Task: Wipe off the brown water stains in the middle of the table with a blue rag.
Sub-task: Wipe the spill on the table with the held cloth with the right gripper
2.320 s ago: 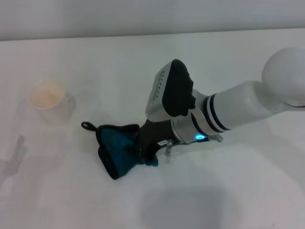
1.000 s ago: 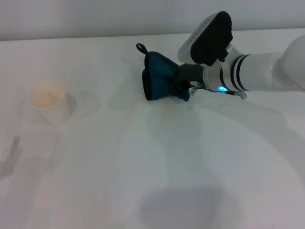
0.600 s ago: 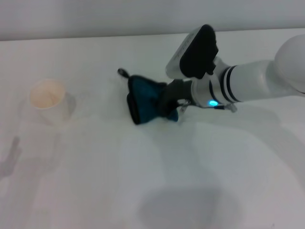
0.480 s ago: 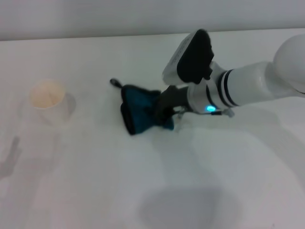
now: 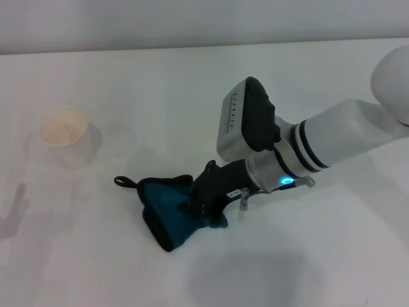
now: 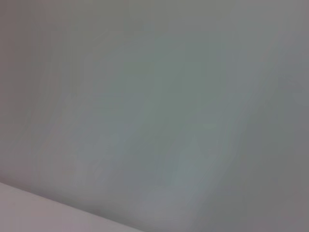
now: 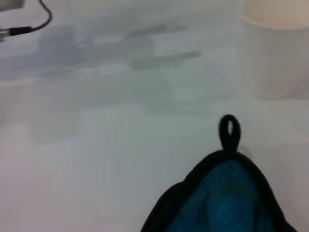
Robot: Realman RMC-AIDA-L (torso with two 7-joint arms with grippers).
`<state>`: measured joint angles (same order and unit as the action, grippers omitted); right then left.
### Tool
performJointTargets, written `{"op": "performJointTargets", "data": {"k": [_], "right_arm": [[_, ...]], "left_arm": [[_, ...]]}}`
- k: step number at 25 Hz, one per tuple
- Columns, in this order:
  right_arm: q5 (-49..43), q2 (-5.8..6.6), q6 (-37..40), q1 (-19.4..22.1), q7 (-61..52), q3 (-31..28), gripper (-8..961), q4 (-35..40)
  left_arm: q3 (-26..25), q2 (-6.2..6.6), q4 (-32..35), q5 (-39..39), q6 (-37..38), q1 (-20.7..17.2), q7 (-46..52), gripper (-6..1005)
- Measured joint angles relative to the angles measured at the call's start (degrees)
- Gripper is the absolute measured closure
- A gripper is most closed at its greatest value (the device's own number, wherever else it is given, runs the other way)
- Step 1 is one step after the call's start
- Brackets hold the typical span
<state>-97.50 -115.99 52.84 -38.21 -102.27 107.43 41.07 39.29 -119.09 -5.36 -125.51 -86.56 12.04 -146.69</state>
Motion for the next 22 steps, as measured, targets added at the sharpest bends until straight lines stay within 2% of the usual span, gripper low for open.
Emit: {"op": "performJointTargets", "data": {"k": [8,13,18,22], "right_arm": [[-0.26,0.38,-8.65,3.01,-0.02,-7.00,788,-0.64],[-0.29,0.42,-13.62,3.66,-0.25,-9.31,785,-1.06],[-0.14,0.29,-22.51,3.77,-0.64,-10.26,782,-3.25],[0.11,0.01,-26.64,3.48,-3.44,-9.97,779,-4.70]], "left_arm": [[0.13,-0.01,-0.05,0.24,-0.27,0.00,0.00,111],[0.23,-0.01,-0.17,0.28,-0.36,0.00,0.00,111],[0.28,-0.01,-0.25,0.38,-0.42,0.00,0.00,112],[0.36,-0.02,-0.31,0.49,-0.51,0.00,0.00,112]]}}
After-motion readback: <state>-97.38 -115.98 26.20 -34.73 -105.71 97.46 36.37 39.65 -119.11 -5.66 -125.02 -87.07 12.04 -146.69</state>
